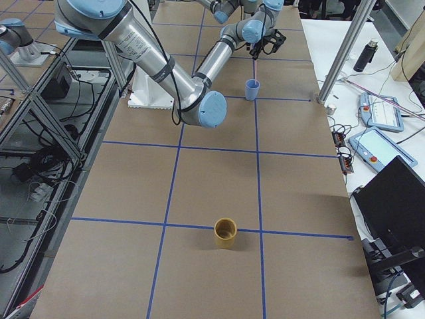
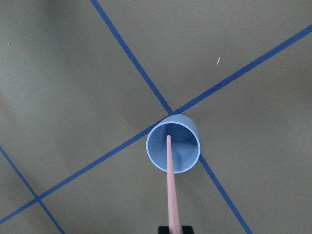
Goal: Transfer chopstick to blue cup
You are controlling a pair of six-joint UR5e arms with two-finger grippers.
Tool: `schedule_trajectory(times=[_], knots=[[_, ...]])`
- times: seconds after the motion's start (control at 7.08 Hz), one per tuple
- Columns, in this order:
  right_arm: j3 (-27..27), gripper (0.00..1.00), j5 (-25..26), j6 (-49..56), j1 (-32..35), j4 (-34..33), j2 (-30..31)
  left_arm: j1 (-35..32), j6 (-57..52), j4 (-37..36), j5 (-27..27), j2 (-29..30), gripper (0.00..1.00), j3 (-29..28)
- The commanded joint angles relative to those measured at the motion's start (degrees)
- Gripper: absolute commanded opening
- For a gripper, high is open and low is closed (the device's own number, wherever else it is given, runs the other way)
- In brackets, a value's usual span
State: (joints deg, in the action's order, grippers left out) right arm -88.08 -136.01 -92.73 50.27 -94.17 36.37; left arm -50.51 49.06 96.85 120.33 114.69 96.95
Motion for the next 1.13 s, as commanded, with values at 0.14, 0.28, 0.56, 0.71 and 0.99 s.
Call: schedule_trajectory(times=[0.14,0.28,0.56,0.71,0.99], knots=[[1.9,0.91,0.1,0.7,-1.7,1.3,0.4,0.1,0.1,0.0,0.0,0.1,0.98,-0.5],[1.5,0.98,0.0,0.7,-1.4,1.3,0.5,0.1,0.2,0.7,0.0,0.2,0.98,-0.7],[-3.5,0.99,-1.0,2.5,1.8,1.3,5.6,-0.2,0.2,0.8,0.0,0.3,0.98,-0.7],[-10.9,0.99,-1.0,8.3,4.6,1.2,14.3,-0.3,0.0,0.8,0.0,0.4,0.98,-0.7],[-15.4,0.99,-0.8,24.5,12.4,1.1,25.9,-1.6,-0.2,0.8,0.3,0.5,0.98,-0.2]])
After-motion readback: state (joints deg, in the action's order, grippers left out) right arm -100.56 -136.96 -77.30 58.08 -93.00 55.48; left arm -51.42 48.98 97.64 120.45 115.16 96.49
